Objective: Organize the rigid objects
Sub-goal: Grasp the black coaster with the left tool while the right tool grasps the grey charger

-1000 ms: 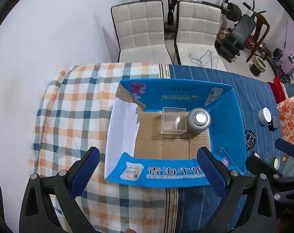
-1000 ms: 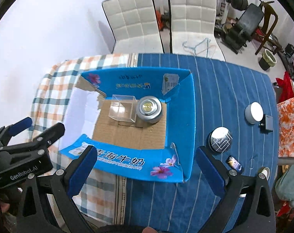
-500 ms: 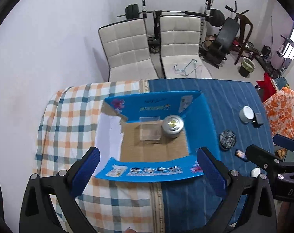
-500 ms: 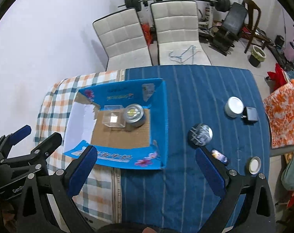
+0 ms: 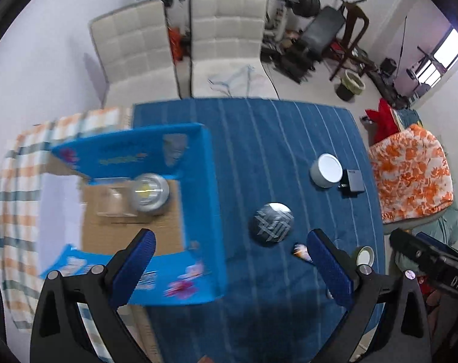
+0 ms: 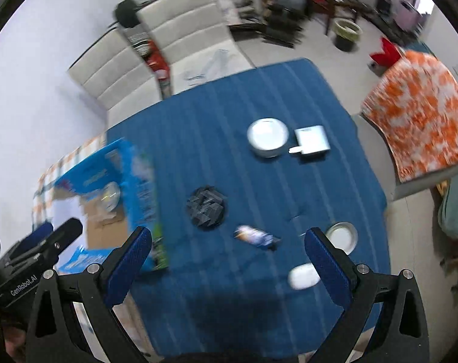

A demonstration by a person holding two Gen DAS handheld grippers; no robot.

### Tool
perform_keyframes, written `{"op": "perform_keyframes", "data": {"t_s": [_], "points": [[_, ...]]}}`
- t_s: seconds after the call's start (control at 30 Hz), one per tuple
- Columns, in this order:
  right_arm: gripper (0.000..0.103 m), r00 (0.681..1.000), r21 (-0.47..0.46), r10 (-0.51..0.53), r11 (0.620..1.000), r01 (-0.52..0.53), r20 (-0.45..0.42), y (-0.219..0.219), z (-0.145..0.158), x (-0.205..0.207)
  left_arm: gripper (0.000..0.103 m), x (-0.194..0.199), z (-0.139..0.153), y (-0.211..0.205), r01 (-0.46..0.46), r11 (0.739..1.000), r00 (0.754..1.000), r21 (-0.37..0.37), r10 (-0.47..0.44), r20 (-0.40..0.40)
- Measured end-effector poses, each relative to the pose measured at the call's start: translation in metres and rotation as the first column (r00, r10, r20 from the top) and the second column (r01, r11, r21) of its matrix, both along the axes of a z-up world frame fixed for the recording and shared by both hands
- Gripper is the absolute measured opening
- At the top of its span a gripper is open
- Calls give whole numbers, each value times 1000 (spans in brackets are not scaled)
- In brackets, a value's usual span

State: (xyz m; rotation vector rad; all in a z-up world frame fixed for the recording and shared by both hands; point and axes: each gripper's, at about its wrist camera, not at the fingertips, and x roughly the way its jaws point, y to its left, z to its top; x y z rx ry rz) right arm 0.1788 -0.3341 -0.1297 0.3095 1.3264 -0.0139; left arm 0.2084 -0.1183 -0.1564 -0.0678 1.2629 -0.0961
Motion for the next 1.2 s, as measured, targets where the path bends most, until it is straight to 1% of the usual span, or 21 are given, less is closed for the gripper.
{"op": "perform_keyframes", "data": {"t_s": [0.13,0.2,0.27,0.33,0.43,0.5,0.57,0.6,0.63,0.7,0.77,0.83,0.9,0.97,1.0,1.03,1.07,1.13,1.2], "points": [[103,997,-27,-63,998,61,-44,-51,-38,25,103,32,-33,-45,25,1000,998,5,-25,-59],[103,995,-31,-70,997,69,-67,-66,-55,37,103,47,-52,-65,43,999,996,26,-41,-77],[103,993,-48,-83,996,79,-82,-87,-75,48,103,58,-75,-78,53,997,993,50,-47,-112],[103,991,-69,-86,994,79,-99,-101,-93,59,103,63,-99,-84,55,998,985,40,-48,-163],[103,988,-97,-71,994,58,-136,-122,-130,80,103,65,-138,-85,25,999,970,46,-13,-244],[99,984,-127,-63,991,42,-164,-130,-155,93,102,65,-159,-84,3,999,959,52,12,-283],[97,980,-151,-51,988,21,-193,-136,-181,105,102,63,-166,-94,27,992,966,123,6,-258],[95,978,-161,-50,987,17,-201,-136,-190,110,102,64,-168,-100,43,992,968,122,-11,-252],[94,977,-171,-50,985,14,-208,-138,-198,113,102,64,-175,-104,43,995,959,87,-17,-283],[94,974,-178,-48,984,8,-221,-139,-213,121,102,64,-186,-107,25,997,947,78,1,-320],[93,971,-170,-48,985,7,-235,-141,-225,127,102,63,-196,-109,16,995,942,96,17,-334],[91,970,-155,-45,988,7,-238,-140,-229,131,102,63,-206,-110,2,996,934,87,29,-355],[82,969,-152,-33,988,-5,-244,-139,-232,135,102,62,-214,-109,0,995,930,96,36,-366],[77,966,-146,-21,989,-17,-257,-137,-237,140,100,62,-221,-112,10,994,927,105,30,-373],[76,965,-147,-17,989,-23,-263,-136,-240,141,98,67,-225,-115,13,995,924,100,27,-381],[76,963,-152,-16,988,-26,-267,-135,-242,143,89,66,-230,-118,22,995,921,99,18,-390],[75,966,-166,-18,986,-26,-259,-134,-243,144,87,65,-233,-120,33,994,918,102,10,-397],[75,967,-182,-12,983,-36,-253,-132,-243,148,85,65,-231,-123,38,993,929,110,5,-370],[74,966,-183,-8,982,-40,-258,-131,-242,150,76,65,-227,-124,23,994,938,109,17,-347]]}}
